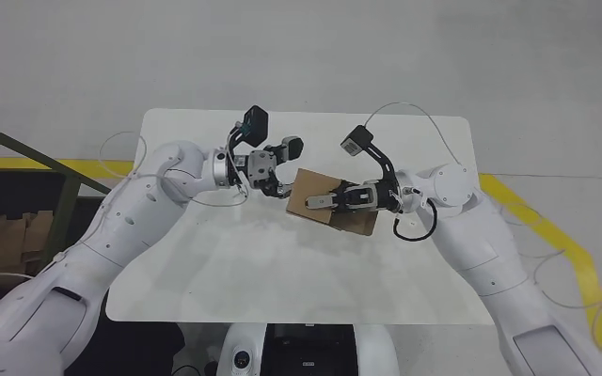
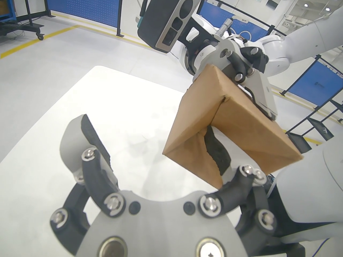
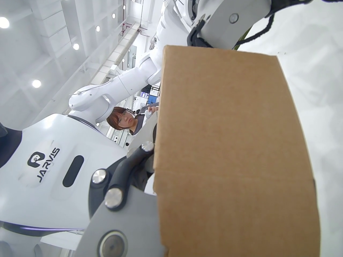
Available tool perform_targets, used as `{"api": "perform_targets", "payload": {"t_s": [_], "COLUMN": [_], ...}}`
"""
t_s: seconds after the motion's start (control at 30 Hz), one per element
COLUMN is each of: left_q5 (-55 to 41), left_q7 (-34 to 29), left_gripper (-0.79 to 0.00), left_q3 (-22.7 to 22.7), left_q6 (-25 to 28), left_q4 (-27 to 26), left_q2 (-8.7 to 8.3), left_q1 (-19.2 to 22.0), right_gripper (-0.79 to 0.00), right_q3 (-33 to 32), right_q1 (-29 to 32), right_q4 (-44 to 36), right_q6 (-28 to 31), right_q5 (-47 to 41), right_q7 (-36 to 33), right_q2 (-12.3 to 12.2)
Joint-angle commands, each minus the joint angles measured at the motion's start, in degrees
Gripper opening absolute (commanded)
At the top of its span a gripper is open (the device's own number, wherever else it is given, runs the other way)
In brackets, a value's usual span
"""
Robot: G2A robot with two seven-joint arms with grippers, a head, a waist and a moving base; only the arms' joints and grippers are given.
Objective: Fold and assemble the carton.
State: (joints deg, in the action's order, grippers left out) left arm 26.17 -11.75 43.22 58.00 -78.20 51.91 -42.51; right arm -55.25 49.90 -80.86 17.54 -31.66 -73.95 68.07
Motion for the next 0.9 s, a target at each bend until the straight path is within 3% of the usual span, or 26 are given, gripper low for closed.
{"api": "perform_targets", "payload": {"t_s": [0.0, 0.87], "left_q5": [0.0, -1.0], "left_q7": [-0.1, -0.7], "left_gripper": [0.0, 0.0], "left_q3": [0.0, -0.3], "left_q6": [0.0, 0.0], "left_q4": [0.2, -0.9], "left_q2": [0.06, -0.48], "left_q1": [0.0, -0.9], "right_gripper": [-0.785, -0.785], "right_q3": [-0.2, 0.5], "right_q1": [0.1, -1.6], "right_q4": [0.1, 3.2], "right_q6": [0.0, 3.0], "right_q5": [-0.2, -7.6], "right_q7": [-0.2, -9.8], "right_q2": [0.0, 0.5]}}
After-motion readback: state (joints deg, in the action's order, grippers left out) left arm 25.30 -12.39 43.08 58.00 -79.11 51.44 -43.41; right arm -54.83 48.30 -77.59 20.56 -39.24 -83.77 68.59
